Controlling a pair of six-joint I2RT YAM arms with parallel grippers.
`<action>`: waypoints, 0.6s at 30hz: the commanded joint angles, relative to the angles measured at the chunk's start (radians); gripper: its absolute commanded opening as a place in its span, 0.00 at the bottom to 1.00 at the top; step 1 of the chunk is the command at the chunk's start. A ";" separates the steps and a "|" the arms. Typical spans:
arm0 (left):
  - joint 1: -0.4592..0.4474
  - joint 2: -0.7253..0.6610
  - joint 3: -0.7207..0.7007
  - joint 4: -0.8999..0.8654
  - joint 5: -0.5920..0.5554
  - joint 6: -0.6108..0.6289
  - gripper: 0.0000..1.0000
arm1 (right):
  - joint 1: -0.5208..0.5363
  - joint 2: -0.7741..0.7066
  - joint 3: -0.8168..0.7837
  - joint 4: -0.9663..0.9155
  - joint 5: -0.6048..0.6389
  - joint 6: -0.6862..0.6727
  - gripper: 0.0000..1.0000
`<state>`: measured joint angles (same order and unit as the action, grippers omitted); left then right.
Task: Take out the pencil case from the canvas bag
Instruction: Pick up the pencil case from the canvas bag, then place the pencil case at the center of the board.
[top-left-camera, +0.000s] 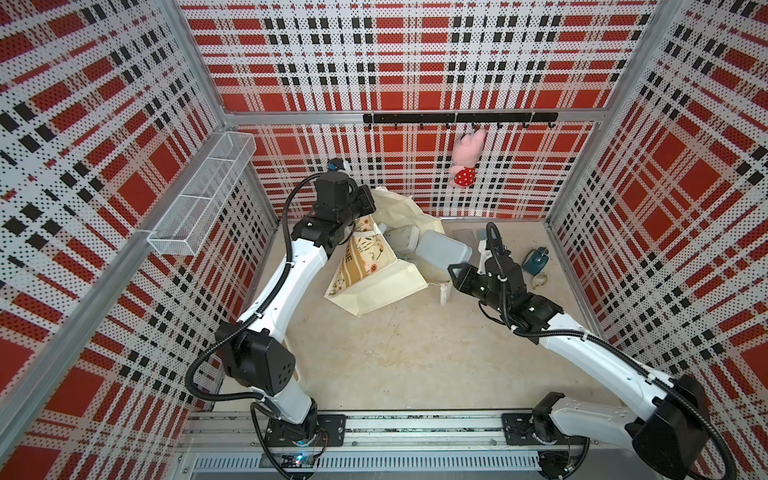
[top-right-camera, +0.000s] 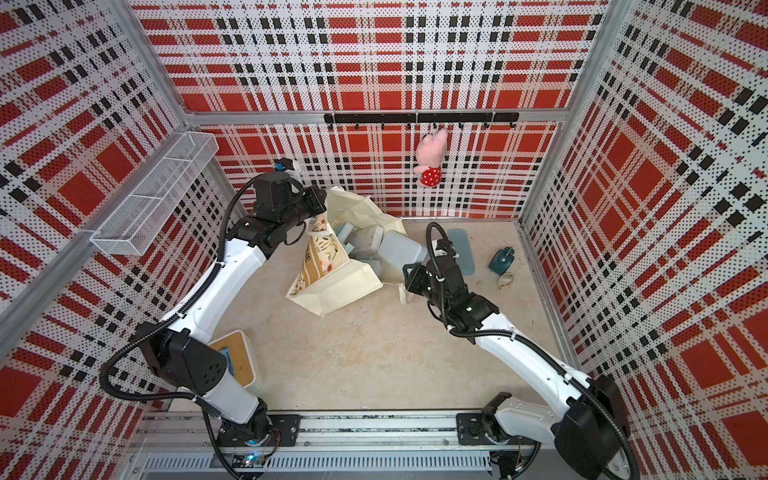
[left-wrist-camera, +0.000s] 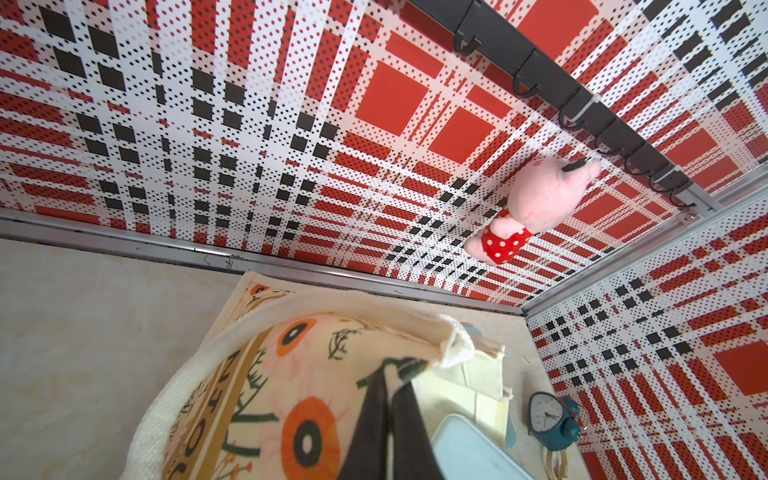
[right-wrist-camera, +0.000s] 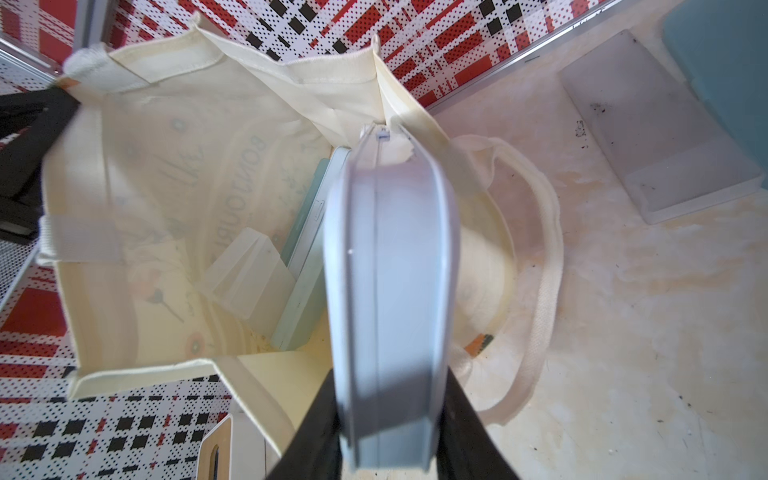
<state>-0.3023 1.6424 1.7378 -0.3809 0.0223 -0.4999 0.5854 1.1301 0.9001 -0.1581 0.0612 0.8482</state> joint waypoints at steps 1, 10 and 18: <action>0.012 -0.048 0.075 0.163 0.007 0.027 0.00 | -0.042 -0.085 -0.028 0.069 -0.092 -0.080 0.22; 0.043 -0.035 0.100 0.142 0.001 0.046 0.00 | -0.122 -0.227 -0.082 0.088 -0.240 -0.170 0.22; 0.108 -0.039 0.115 0.124 0.007 0.055 0.00 | -0.132 -0.367 -0.152 0.085 -0.156 -0.140 0.22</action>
<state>-0.2214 1.6432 1.7596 -0.4107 0.0257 -0.4625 0.4614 0.8173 0.7597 -0.1188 -0.1360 0.7040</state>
